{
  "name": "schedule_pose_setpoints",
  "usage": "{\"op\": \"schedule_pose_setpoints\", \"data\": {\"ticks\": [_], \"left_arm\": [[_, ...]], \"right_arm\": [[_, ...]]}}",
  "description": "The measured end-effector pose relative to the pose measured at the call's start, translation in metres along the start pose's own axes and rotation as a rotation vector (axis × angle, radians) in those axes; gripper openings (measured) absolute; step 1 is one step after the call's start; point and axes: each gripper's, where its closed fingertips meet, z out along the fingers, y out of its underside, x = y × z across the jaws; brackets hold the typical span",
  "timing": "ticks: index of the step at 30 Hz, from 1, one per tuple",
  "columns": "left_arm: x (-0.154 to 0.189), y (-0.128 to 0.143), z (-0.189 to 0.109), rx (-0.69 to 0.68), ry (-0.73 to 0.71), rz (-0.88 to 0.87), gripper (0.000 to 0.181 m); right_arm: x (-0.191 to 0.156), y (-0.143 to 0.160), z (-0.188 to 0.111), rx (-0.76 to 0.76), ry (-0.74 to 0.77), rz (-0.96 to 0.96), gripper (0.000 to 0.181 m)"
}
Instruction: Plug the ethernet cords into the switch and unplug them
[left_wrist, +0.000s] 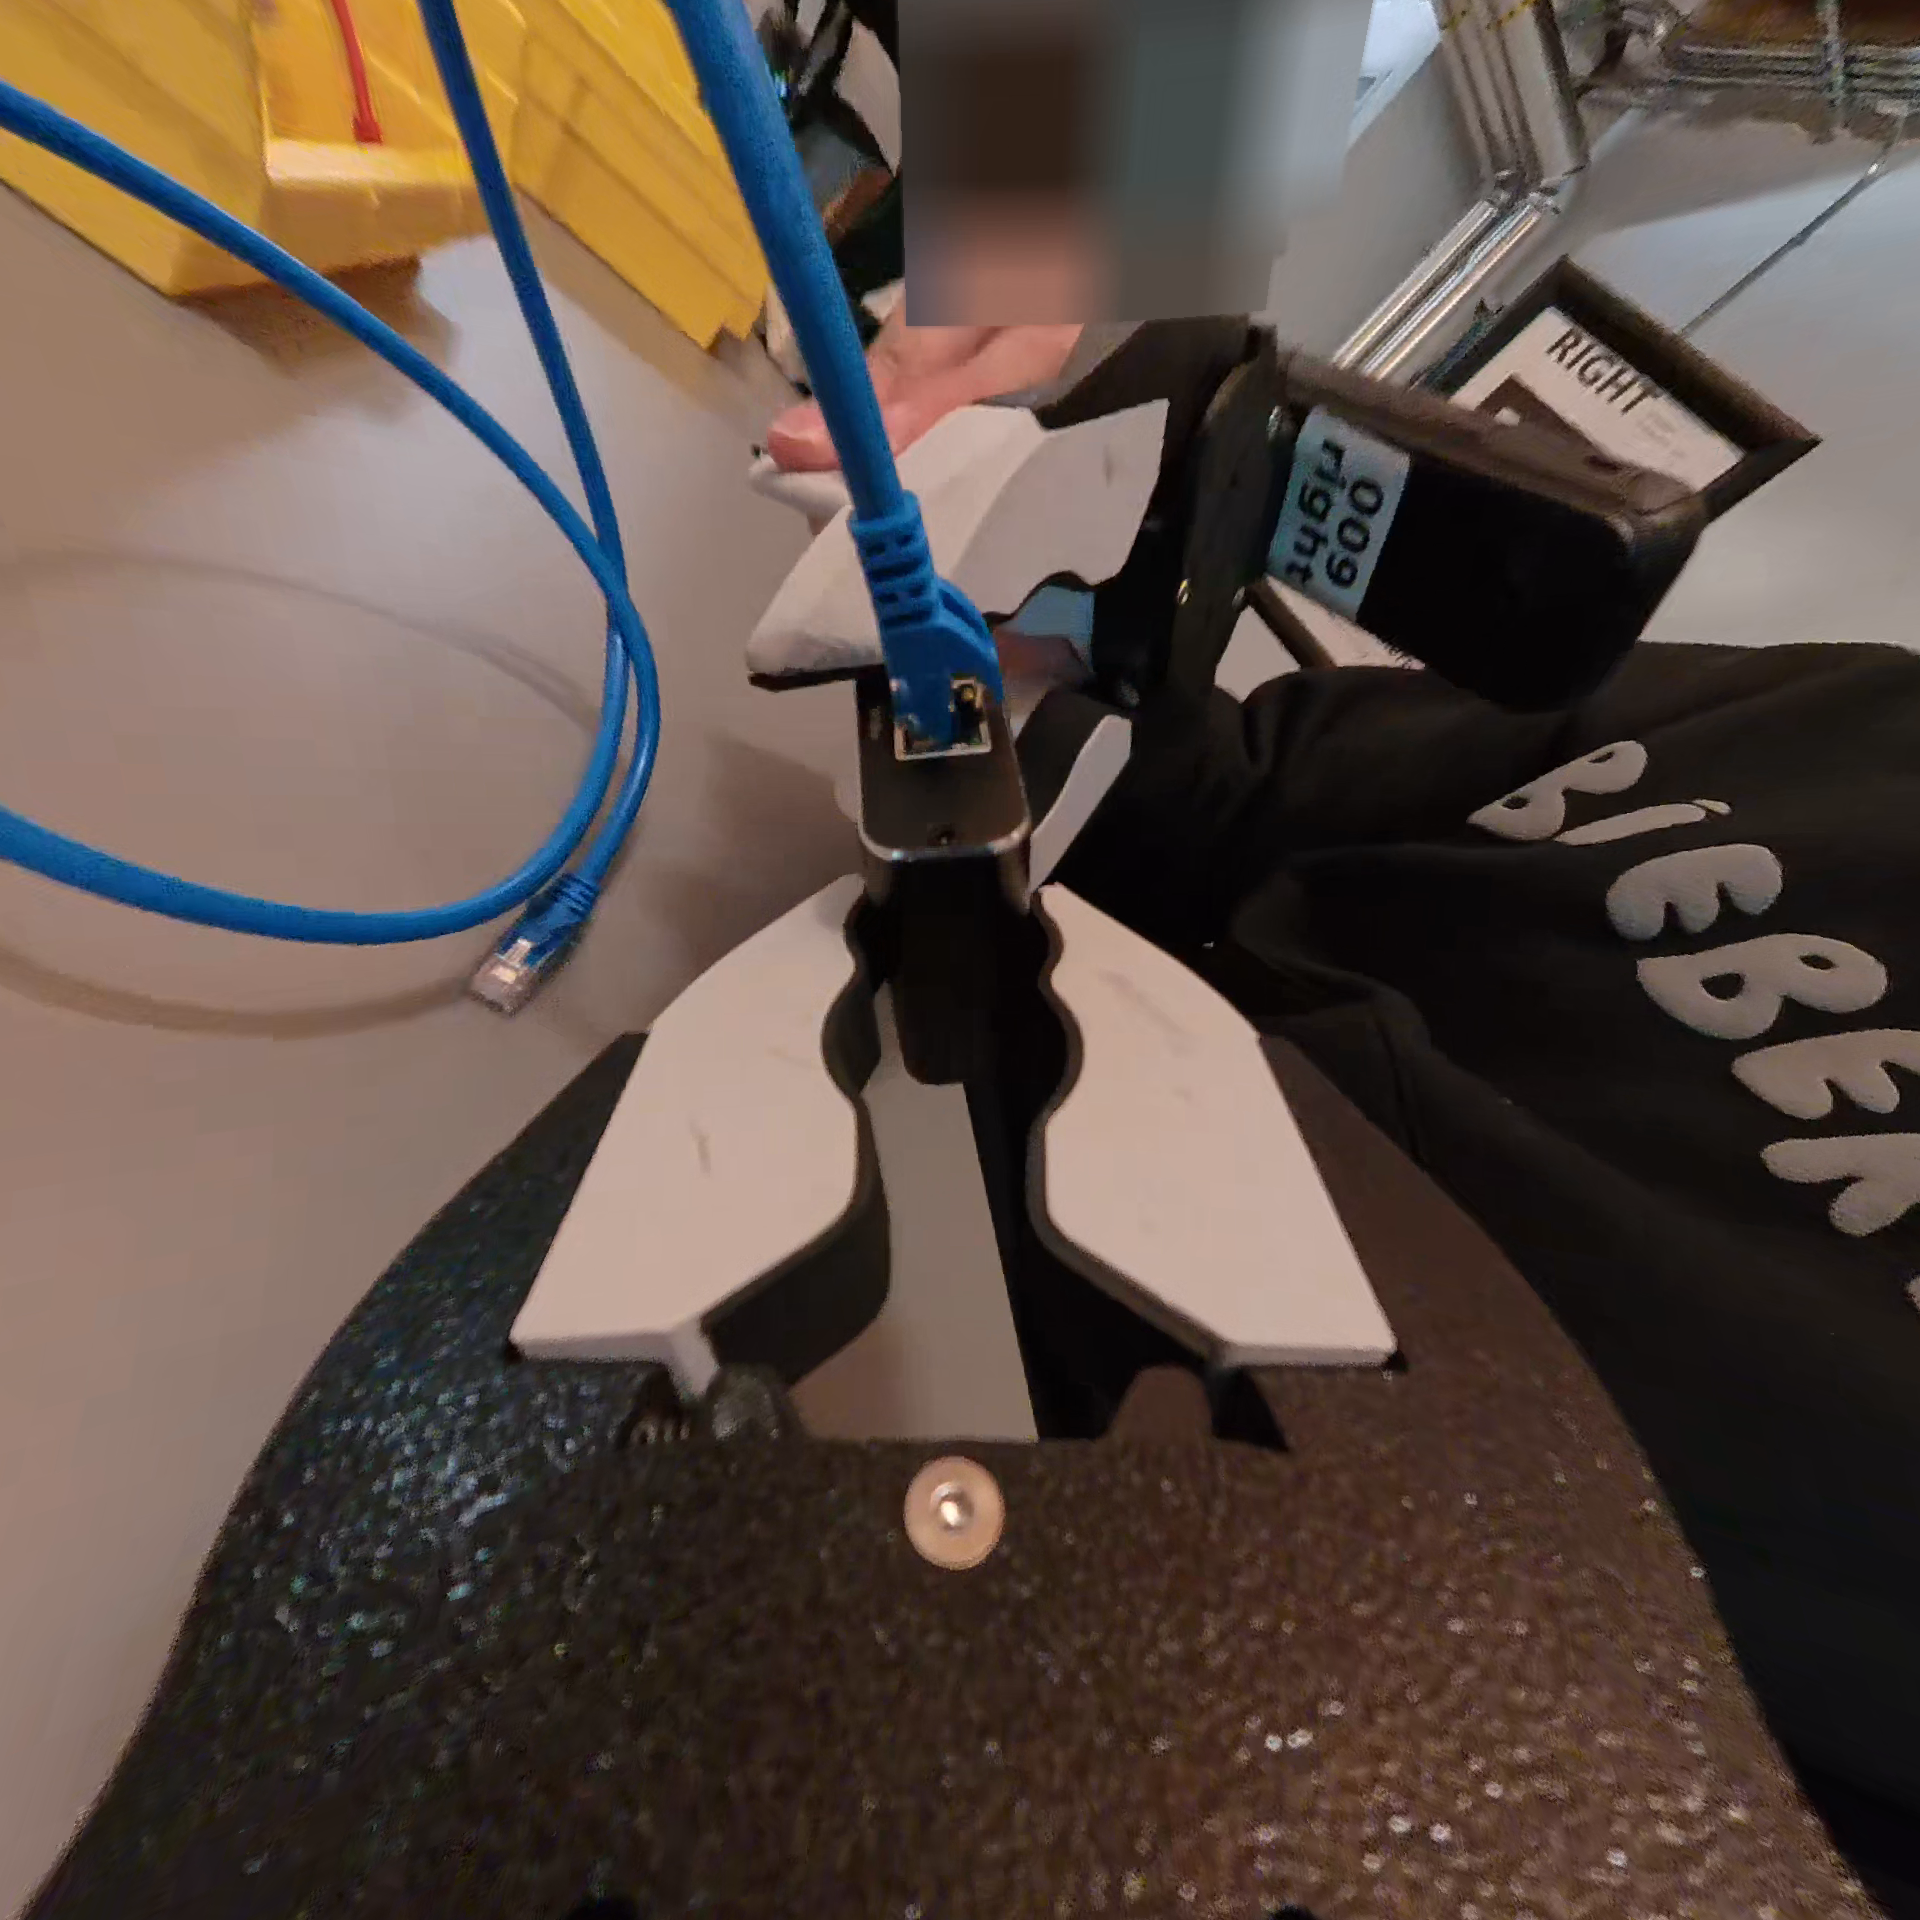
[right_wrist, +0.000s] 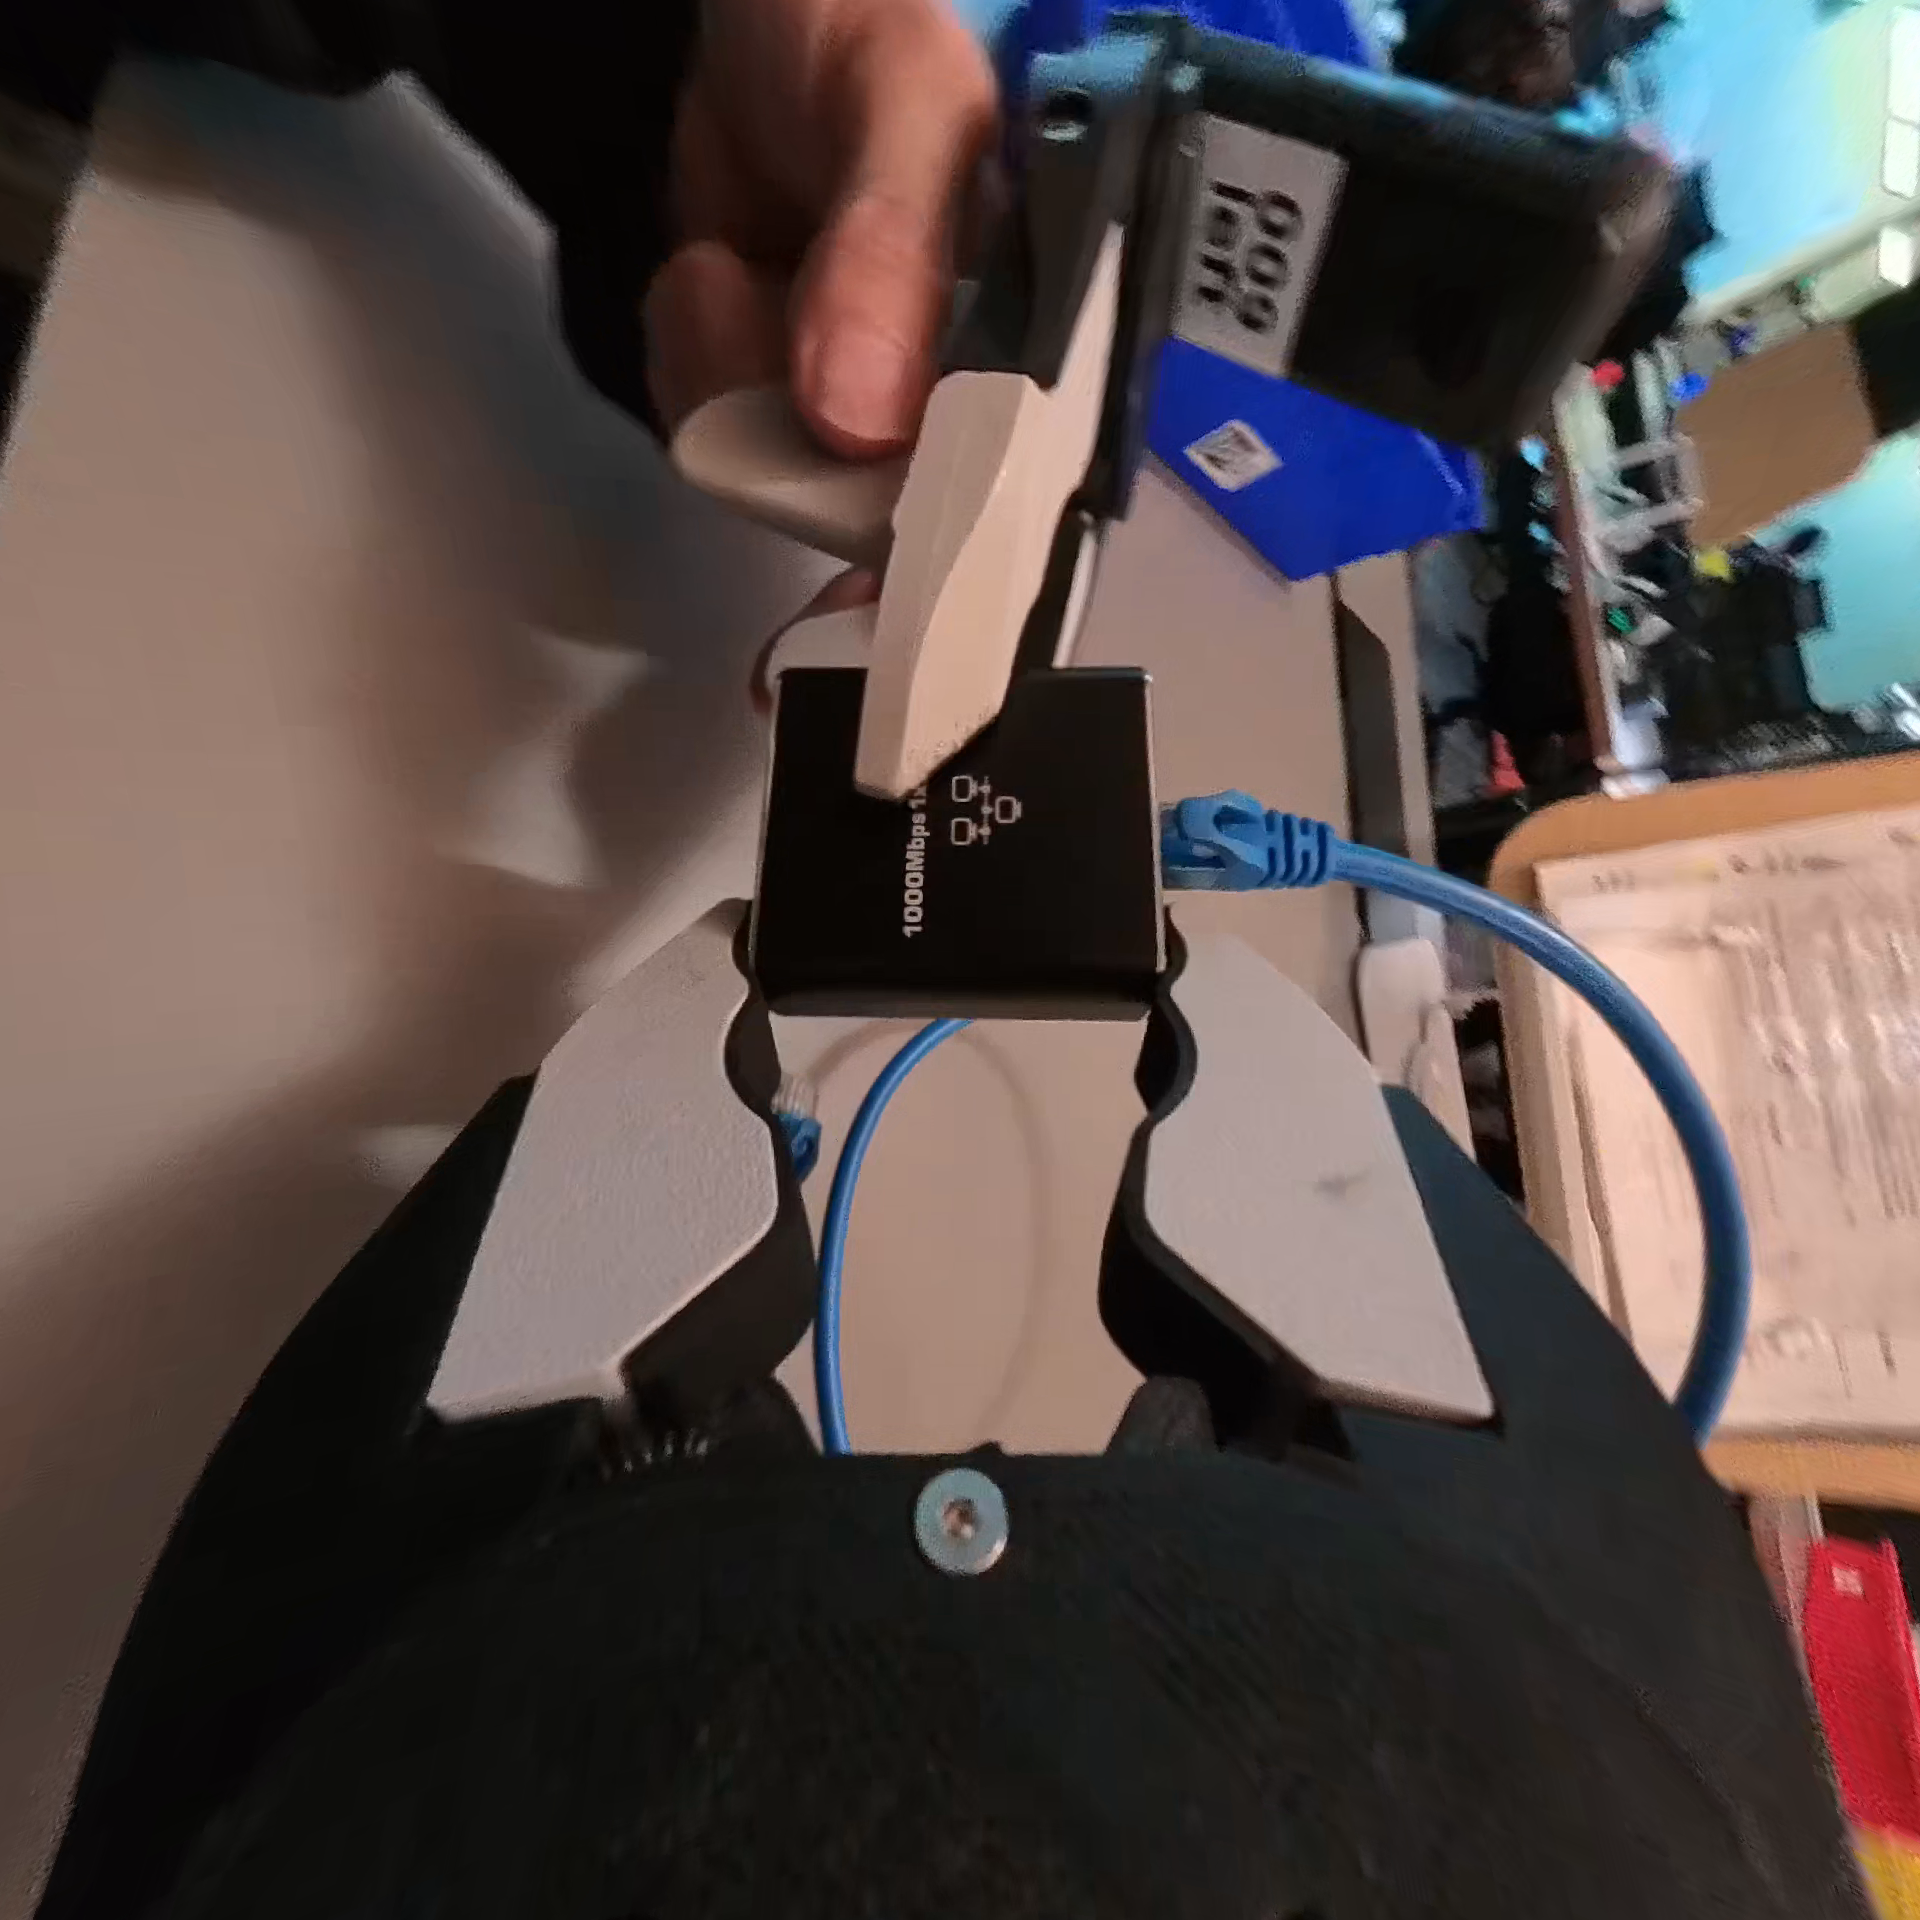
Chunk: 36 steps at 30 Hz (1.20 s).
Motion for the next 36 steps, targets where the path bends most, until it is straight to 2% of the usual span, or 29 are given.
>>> {"op": "schedule_pose_setpoints", "data": {"ticks": [2,4,6,7,8,9,11,12,14,18,20,22,25,30,33,34,36], "left_arm": [[-0.002,-0.015,-0.006,0.093,-0.033,0.018,0.024],[-0.013,-0.036,-0.012,0.223,-0.15,0.077,0.026],[-0.029,-0.056,-0.019,0.338,-0.361,0.15,0.035],[-0.036,-0.063,-0.023,0.372,-0.487,0.191,0.046],[-0.041,-0.067,-0.025,0.379,-0.603,0.243,0.06],[-0.045,-0.067,-0.025,0.353,-0.706,0.296,0.068],[-0.05,-0.065,-0.024,0.274,-0.874,0.373,0.071],[-0.051,-0.064,-0.02,0.243,-0.91,0.396,0.072],[-0.051,-0.058,-0.01,0.193,-0.92,0.388,0.07],[-0.051,-0.05,-0.001,0.145,-0.88,0.355,0.062],[-0.046,-0.052,0.004,0.183,-0.807,0.314,0.067],[-0.042,-0.053,0.009,0.214,-0.738,0.254,0.062],[-0.049,-0.046,0.009,0.146,-0.799,0.279,0.06],[-0.053,-0.047,0.012,0.127,-0.902,0.344,0.063],[-0.053,-0.048,0.01,0.119,-0.879,0.393,0.063],[-0.053,-0.05,0.006,0.116,-0.9,0.424,0.063],[-0.055,-0.053,-0.008,0.104,-0.963,0.482,0.062]], "right_arm": [[0.015,0.005,0.001,-0.048,0.127,0.085,0.068],[0.033,0.016,-0.001,-0.114,0.256,0.157,0.068],[0.051,0.029,-0.006,-0.205,0.4,0.194,0.068],[0.055,0.035,-0.008,-0.255,0.441,0.198,0.068],[0.059,0.04,-0.01,-0.301,0.483,0.178,0.068],[0.06,0.043,-0.011,-0.344,0.501,0.154,0.068],[0.058,0.048,-0.012,-0.428,0.507,0.102,0.068],[0.057,0.048,-0.012,-0.46,0.513,0.058,0.068],[0.052,0.053,-0.012,-0.541,0.5,0.013,0.068],[0.046,0.054,-0.013,-0.57,0.466,-0.056,0.068],[0.04,0.047,-0.009,-0.532,0.425,-0.073,0.067],[0.041,0.045,-0.01,-0.55,0.455,-0.108,0.067],[0.04,0.04,-0.008,-0.557,0.452,-0.115,0.067],[0.04,0.038,-0.01,-0.572,0.465,-0.149,0.067],[0.036,0.032,-0.009,-0.419,0.402,-0.074,0.067],[0.036,0.028,-0.012,-0.342,0.389,-0.017,0.071],[0.038,0.023,-0.022,-0.182,0.347,0.161,0.091]]}}
